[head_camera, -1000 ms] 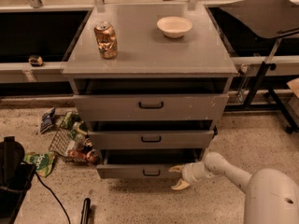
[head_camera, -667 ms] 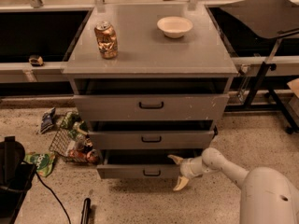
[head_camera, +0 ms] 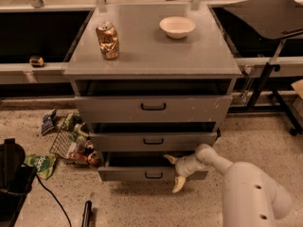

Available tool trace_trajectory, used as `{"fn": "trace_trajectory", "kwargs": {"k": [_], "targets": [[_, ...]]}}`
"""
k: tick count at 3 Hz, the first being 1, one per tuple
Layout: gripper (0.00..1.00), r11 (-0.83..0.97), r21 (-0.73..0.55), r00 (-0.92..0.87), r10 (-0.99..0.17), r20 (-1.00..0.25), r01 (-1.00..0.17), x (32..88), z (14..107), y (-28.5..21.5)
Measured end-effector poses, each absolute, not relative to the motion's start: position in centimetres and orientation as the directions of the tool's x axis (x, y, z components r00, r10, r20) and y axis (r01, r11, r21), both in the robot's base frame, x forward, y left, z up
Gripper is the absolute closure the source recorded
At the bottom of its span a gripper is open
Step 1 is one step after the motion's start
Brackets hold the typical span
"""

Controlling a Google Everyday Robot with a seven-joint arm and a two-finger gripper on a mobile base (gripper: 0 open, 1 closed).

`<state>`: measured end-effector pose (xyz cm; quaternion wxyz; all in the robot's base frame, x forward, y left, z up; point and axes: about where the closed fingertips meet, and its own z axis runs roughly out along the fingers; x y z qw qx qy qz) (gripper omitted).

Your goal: Open bottom drawer

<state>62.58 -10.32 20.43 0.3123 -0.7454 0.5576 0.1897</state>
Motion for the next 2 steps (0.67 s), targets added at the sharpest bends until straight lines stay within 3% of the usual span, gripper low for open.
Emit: {"fn": "trace_trajectory", "kwargs": {"k": [1, 2], "targets": [[0.00, -0.241, -0.216, 0.323, -0.697, -0.640, -0.946, 62.4, 19.4, -8.4], [0.19, -0.291, -0.186, 0.340, -0.682, -0.648, -0.938, 62.0, 18.7, -6.8]]}}
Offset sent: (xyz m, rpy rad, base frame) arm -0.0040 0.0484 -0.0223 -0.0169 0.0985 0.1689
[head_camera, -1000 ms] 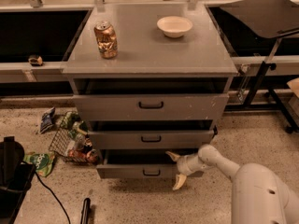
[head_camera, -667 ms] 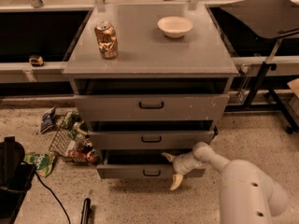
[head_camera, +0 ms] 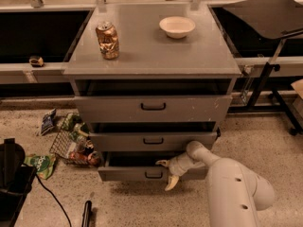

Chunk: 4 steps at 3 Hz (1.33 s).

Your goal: Open bottom drawer

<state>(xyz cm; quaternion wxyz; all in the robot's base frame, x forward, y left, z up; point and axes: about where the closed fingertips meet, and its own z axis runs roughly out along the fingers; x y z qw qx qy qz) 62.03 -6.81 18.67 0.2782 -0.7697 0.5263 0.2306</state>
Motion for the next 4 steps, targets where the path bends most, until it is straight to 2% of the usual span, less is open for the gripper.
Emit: {"fn": "trace_trajectory", "kwargs": {"k": [3, 4], "targets": [[0.88, -0.334, -0.147, 0.344, -0.668, -0.659, -0.931, 60.2, 18.8, -6.0], [1.00, -0.336, -0.132, 0.334, -0.668, -0.665, -0.933, 59.3, 19.0, -6.4]]}}
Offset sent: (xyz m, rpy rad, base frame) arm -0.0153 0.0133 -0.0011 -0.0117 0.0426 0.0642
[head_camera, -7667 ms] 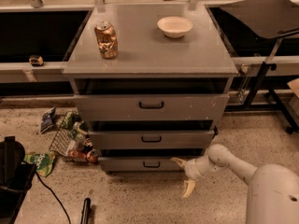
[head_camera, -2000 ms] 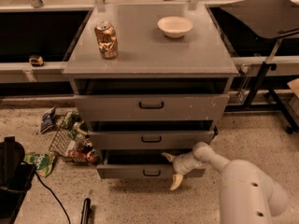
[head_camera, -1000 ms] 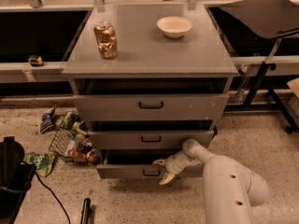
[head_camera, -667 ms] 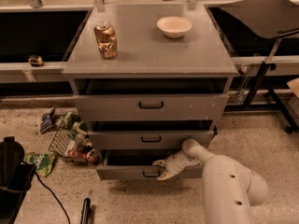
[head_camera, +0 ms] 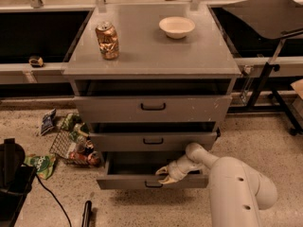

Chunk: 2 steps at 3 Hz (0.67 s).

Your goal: Open bottom drawer

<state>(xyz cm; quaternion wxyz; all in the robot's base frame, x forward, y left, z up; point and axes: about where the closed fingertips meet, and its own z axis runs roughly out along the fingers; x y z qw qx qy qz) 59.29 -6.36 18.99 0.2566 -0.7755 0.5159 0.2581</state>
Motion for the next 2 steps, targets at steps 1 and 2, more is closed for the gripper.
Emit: {"fn": "trace_trajectory", "kwargs": {"k": [1, 2], "targets": [[1.00, -0.340, -0.104, 0.315, -0.658, -0.684, -0.935, 57.6, 18.9, -6.4], [1.00, -0.343, -0.072, 0.286, -0.629, -0.723, -0.936, 55.6, 18.8, -6.1]]}}
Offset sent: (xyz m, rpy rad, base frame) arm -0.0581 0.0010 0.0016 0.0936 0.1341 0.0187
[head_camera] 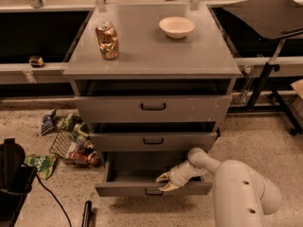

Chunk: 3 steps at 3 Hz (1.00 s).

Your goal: Open bottom drawer

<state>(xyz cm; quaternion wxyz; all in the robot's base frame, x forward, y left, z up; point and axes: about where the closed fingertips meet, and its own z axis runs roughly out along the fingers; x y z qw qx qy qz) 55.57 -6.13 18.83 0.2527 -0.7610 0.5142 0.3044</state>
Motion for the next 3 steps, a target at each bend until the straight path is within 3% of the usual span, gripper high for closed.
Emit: {"fn": "trace_trajectory", "kwargs": {"k": [1, 3], "targets": [[0.82, -0.344, -0.070, 0.285, -0.628, -0.724, -0.936, 55.51, 18.83, -6.11], [0.35, -0.345, -0.070, 0.285, -0.628, -0.724, -0.936, 55.50, 18.82, -6.11]]}}
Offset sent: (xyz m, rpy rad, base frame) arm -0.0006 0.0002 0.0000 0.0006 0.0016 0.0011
